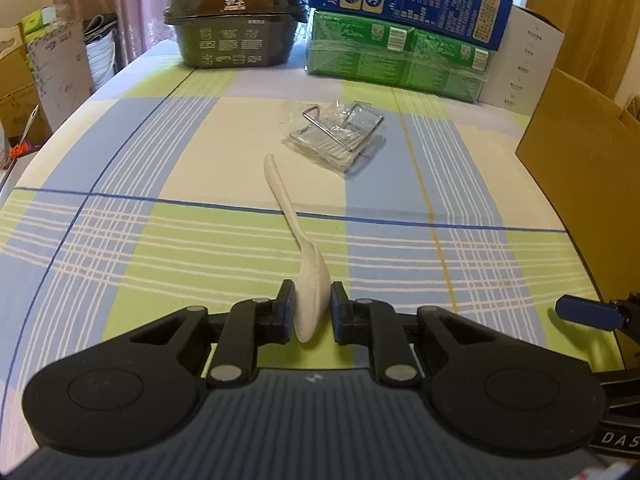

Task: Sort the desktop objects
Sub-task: 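Grasp the white plastic spoon by its bowl with the left gripper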

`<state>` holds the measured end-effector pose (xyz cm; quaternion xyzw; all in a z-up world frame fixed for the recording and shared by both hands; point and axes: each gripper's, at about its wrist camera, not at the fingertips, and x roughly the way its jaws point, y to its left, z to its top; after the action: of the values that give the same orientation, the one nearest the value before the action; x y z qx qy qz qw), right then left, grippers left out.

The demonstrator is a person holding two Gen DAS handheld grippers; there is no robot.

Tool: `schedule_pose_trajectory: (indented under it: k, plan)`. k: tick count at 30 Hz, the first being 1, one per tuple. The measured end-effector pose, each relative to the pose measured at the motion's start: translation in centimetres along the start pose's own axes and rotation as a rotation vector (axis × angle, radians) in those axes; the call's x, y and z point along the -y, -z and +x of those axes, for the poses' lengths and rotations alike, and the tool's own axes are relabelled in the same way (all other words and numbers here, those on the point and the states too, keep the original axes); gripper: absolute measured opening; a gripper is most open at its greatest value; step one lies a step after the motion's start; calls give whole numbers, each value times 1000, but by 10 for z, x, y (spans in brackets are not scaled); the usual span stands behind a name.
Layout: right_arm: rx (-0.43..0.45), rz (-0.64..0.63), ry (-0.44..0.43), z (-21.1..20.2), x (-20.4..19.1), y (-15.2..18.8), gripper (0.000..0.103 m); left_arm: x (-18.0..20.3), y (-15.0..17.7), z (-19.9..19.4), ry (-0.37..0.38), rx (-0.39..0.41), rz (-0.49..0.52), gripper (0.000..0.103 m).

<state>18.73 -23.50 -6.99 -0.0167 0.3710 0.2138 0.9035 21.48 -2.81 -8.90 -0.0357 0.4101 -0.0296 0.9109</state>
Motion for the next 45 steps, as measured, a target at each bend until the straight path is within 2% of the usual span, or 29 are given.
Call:
schedule_pose_trajectory:
  k: [6,11,14,15,17,20,24,28,32,35,45]
  plan:
    - [8,-2,-3,-1,-2,-1,70,-1,4,-3,9,25,-29,16]
    - [13,-1,-3,-1,-3,-1,70,-3,4,-3,29,39,-66,25]
    - [16,-3,-3,-2,-4,-1,70,-3,4,-2,25,43,-67,27]
    - [18,-1,-4,-2,-4,-2,70,-4,5,-3,20,43,-67,29]
    - [19,2,-6,-3,-3,-2,70,-5,4,-3,21,42,-79,46]
    - [22,4,-8,-3,-3,-2,70,-8,4,-3,31,45,-116,51]
    - [23,4,-9,-3,-3,-2,70,-7,4,-3,43,52,-153,50]
    - [24,-1,-8,-3,-4,-2,70,0,6,-2,35,64,-136,47]
    - [22,2,-6,-2,-4,-2,70,9,8,-1,8,73,-83,33]
    - [22,1,-6,-2,-3,-2,70,10,8,-1,2,68,-64,29]
    - [35,2,-11,-4,-1,-3,70,-6,10,-13,-25,31,2,27]
